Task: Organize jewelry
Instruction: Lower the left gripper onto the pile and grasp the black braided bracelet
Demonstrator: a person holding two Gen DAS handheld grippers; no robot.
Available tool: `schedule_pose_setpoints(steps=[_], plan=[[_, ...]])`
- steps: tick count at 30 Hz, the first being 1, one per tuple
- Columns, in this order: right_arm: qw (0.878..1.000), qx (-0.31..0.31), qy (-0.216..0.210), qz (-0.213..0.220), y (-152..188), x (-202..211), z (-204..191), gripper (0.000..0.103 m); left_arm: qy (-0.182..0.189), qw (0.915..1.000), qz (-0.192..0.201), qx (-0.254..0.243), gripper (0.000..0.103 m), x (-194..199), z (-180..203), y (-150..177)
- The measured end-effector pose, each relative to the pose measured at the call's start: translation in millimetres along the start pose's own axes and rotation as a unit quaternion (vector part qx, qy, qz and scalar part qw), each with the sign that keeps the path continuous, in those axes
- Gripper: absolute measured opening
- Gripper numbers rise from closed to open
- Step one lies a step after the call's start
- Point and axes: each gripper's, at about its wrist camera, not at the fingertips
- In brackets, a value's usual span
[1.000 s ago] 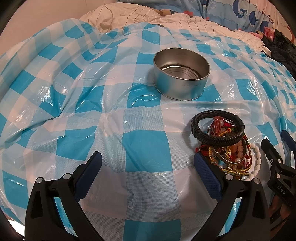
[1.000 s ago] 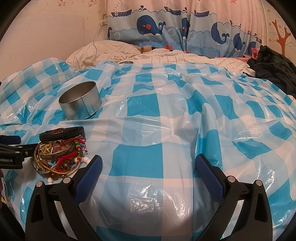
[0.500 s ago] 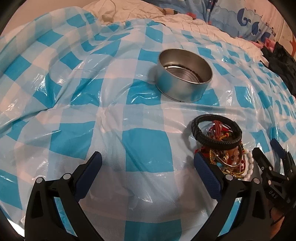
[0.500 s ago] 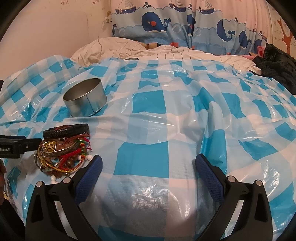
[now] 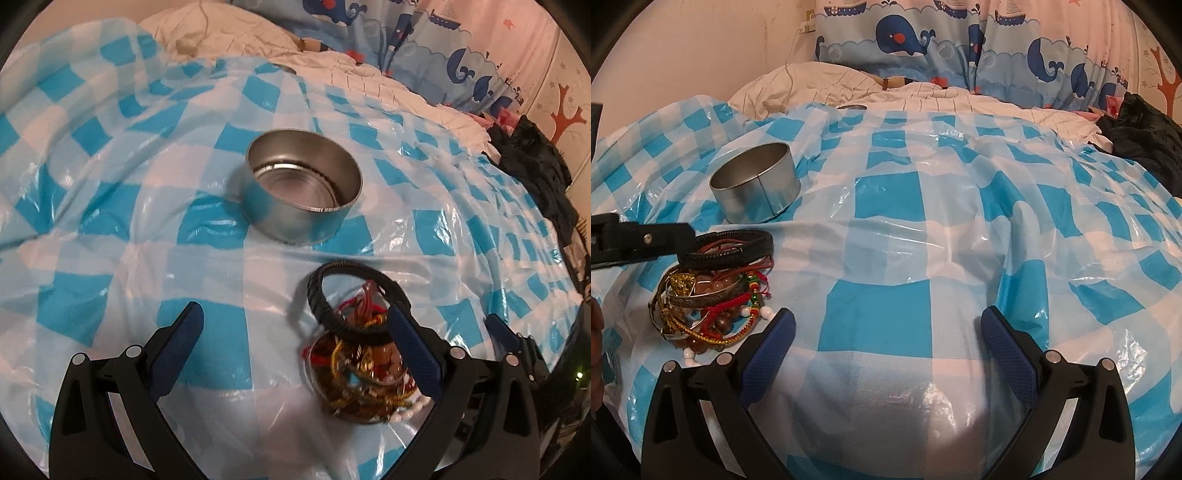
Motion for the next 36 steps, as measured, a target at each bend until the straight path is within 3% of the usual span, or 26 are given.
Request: schedule_pose_setpoints(steps=[20, 25, 29, 33, 36], plan=[[1.0, 0.002, 0.0, -0.002, -1, -1, -2, 0.097, -0.031, 0.9993, 0.013, -0.018, 0.095, 4, 7, 0], [1.0, 0.002, 0.0, -0.002, -1, -1, -2, 0.097, 0.028, 0.9992, -0.019, 0.021, 0.095, -9, -1, -11], [1.0, 0.002, 0.0, -0.002, -1, -1, -2, 0.097, 0.075, 0.991, -0.063, 0.091, 0.094, -31, -17, -15], [1.0, 0.003, 0.0, -0.003, -1, -1, -2, 0.097, 0.052, 0.9933, -0.073, 0.073, 0.08, -35, -9, -15], [1.0, 0.002, 0.0, -0.002, -1, -1, -2, 0.097, 0.029, 0.9962, -0.069, 0.045, 0.063, -35, 0, -14]])
Point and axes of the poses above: each gripper's, at about its wrist camera, not at the fingertips, and x roughly against the way its jaws point, z to its right, y to its underside, and after that the axes turned 10 degrees about -y, right-handed
